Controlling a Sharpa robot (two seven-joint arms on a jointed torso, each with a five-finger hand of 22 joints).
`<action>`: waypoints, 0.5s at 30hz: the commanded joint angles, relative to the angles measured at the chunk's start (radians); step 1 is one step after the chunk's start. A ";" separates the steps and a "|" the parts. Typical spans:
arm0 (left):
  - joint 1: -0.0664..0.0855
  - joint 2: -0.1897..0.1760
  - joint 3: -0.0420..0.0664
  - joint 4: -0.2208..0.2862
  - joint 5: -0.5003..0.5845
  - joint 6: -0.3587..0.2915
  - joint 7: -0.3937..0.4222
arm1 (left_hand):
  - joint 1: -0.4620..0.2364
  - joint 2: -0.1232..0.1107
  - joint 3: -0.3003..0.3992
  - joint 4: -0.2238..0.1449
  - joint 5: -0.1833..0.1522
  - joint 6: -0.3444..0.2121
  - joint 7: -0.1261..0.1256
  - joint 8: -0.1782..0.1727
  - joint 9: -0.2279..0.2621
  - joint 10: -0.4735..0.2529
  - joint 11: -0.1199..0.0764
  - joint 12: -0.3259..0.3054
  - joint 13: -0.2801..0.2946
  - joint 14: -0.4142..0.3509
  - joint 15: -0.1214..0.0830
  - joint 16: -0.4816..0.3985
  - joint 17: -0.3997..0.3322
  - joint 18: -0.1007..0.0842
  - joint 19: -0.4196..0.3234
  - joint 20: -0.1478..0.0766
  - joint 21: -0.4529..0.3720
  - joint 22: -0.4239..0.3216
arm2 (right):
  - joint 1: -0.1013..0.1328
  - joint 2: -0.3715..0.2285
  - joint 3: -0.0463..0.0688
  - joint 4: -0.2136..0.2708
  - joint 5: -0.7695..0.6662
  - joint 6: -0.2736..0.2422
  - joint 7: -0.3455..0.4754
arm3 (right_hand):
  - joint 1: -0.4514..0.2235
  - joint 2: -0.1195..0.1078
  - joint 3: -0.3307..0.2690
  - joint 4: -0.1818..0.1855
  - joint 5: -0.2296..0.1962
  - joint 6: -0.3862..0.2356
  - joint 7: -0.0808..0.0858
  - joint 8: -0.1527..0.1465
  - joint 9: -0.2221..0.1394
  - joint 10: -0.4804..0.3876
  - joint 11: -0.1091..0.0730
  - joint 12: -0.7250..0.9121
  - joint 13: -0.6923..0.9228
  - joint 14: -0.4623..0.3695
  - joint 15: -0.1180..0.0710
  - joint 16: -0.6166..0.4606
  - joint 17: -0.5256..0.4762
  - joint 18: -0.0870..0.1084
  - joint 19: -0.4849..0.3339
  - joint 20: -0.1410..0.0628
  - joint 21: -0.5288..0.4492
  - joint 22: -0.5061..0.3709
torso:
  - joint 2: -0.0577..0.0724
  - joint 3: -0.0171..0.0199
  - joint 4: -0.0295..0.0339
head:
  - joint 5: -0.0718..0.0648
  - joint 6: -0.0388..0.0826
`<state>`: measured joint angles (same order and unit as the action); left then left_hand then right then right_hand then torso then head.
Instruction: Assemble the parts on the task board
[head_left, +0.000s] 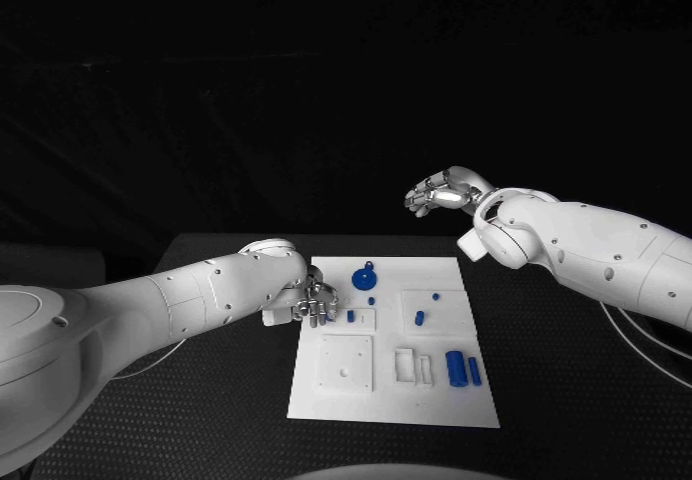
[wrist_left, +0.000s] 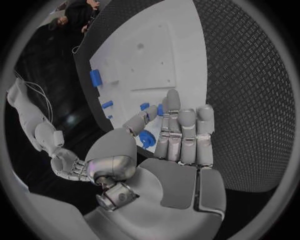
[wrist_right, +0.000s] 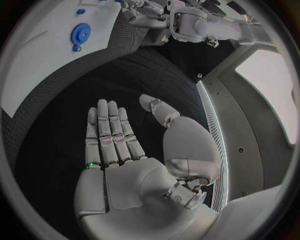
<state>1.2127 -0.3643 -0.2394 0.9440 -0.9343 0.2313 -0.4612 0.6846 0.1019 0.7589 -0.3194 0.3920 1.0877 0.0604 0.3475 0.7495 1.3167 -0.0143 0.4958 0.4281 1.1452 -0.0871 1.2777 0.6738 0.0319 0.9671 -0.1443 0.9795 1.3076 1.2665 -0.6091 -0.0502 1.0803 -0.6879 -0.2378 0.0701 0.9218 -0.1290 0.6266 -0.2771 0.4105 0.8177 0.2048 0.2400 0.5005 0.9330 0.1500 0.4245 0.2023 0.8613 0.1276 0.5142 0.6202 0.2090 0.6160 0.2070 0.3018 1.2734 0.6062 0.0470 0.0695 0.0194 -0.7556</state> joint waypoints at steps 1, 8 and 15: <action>0.000 0.008 0.001 -0.005 -0.012 -0.006 0.014 | 0.009 0.009 0.066 0.025 0.002 0.004 -0.003 -0.001 0.002 0.029 -0.028 0.009 0.004 0.055 -0.062 0.007 -0.001 0.021 0.006 -0.097 0.009 0.023 | 0.000 0.001 0.001 0.002 0.000 0.001 0.010 | 0.012 0.000 -0.003 -0.001 0.003 -0.008 0.001 0.003 -0.001 0.007 -0.001 -0.004 -0.002 0.003 0.007 -0.004 -0.002 -0.008 -0.001 0.001 -0.006 0.002 | 0.000 0.0003 0.0003 | -0.001 0.000; 0.000 0.015 0.001 -0.009 -0.015 -0.003 0.019 | 0.009 0.010 0.065 0.025 0.001 0.003 -0.003 -0.002 0.006 0.027 -0.029 0.015 0.013 0.054 -0.063 0.014 -0.002 0.022 0.005 -0.098 0.015 0.023 | 0.000 0.002 0.001 0.002 0.000 0.002 0.010 | 0.012 0.000 -0.004 0.000 0.003 -0.008 0.001 0.003 -0.002 0.007 -0.001 -0.004 -0.003 0.003 0.007 -0.004 -0.002 -0.008 -0.001 0.001 -0.007 0.002 | 0.000 0.0004 0.0003 | -0.001 0.000; -0.008 0.026 0.001 -0.017 -0.015 0.004 0.020 | 0.010 0.011 0.064 0.025 -0.002 0.002 -0.003 -0.003 0.008 0.024 -0.029 0.019 0.019 0.053 -0.063 0.018 -0.003 0.023 0.004 -0.098 0.019 0.023 | 0.000 0.002 0.001 0.004 0.000 0.003 0.009 | 0.012 0.000 -0.004 0.000 0.003 -0.008 0.001 0.004 -0.002 0.008 -0.001 -0.004 -0.004 0.003 0.007 -0.005 -0.003 -0.008 -0.001 0.001 -0.007 0.003 | 0.000 0.0004 -0.0001 | -0.002 -0.001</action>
<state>1.2061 -0.3440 -0.2391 0.9291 -0.9435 0.2315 -0.4538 0.6855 0.1010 0.7589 -0.3194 0.3919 1.0876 0.0606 0.3398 0.7573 1.3168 -0.0144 0.5111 0.4469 1.1442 -0.0882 1.2902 0.6723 0.0319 0.9672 -0.1441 0.9951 1.3074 1.2665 -0.6076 -0.0502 1.0820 -0.6877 -0.2377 0.0700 0.9218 -0.1290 0.6266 -0.2771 0.4105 0.8178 0.2047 0.2400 0.4996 0.9330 0.1501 0.4246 0.1992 0.8649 0.1306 0.5142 0.6188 0.2089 0.6161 0.2069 0.2979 1.2755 0.6062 0.0473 0.0696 0.0180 -0.7561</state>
